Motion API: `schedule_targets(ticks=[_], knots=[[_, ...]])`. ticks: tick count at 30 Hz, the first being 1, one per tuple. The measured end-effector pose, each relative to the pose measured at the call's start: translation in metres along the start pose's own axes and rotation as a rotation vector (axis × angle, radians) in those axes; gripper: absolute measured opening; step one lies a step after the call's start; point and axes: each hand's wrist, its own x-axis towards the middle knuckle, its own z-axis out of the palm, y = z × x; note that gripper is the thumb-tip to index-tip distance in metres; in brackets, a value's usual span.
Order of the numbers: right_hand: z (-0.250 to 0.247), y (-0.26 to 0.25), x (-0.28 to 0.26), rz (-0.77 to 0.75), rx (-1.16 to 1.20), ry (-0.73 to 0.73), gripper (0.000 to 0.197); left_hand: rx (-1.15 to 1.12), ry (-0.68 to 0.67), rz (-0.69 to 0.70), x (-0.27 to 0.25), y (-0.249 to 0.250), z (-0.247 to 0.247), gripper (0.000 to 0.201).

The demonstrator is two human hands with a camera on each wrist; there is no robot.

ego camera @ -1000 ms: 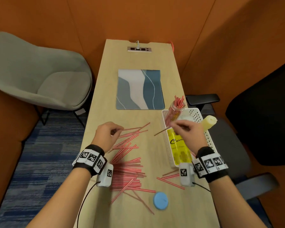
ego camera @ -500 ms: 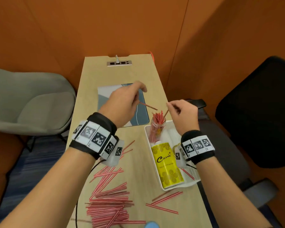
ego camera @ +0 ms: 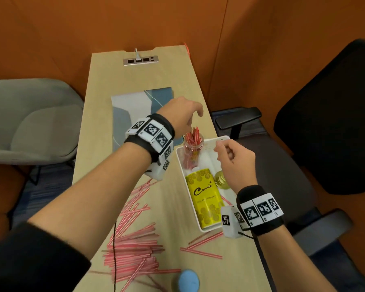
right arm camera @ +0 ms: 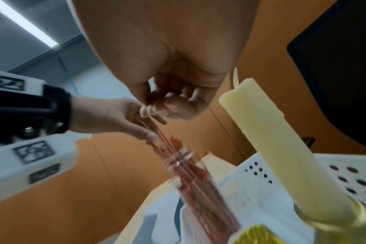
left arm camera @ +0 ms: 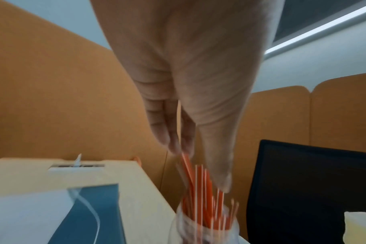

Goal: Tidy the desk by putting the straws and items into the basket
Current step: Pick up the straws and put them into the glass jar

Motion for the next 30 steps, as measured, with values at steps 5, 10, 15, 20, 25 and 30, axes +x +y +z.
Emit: schedule_targets(ticks=[5, 10, 15, 20, 25, 30], knots=[[0.035, 0.003, -0.057, -0.057, -0.024, -0.404, 0.030, -0.135, 0.163, -0.117, -0.030, -0.025, 0.047, 0.060], [0.110, 0.019, -0.128, -0.061, -0.210, -0.884, 0.011, -0.268, 0.141, -0.432, -0.125, -0.074, 0.110, 0.036], [0.161, 0.035, -0.172, -0.078, -0.441, -0.931, 0.035, -0.328, 0.036, -0.776, -0.229, -0.112, 0.184, 0.031], [0.168, 0.050, -0.183, -0.105, -0.565, -0.853, 0.016, -0.421, 0.158, -0.817, -0.270, -0.122, 0.239, 0.031], [0.163, 0.057, -0.182, -0.142, -0.603, -0.833, 0.010, -0.471, 0.185, -0.760, -0.266, -0.125, 0.261, 0.016], [0.150, 0.054, -0.174, -0.077, -0.508, -0.813, 0.008, -0.517, 0.209, -0.725, -0.269, -0.128, 0.259, 0.005]])
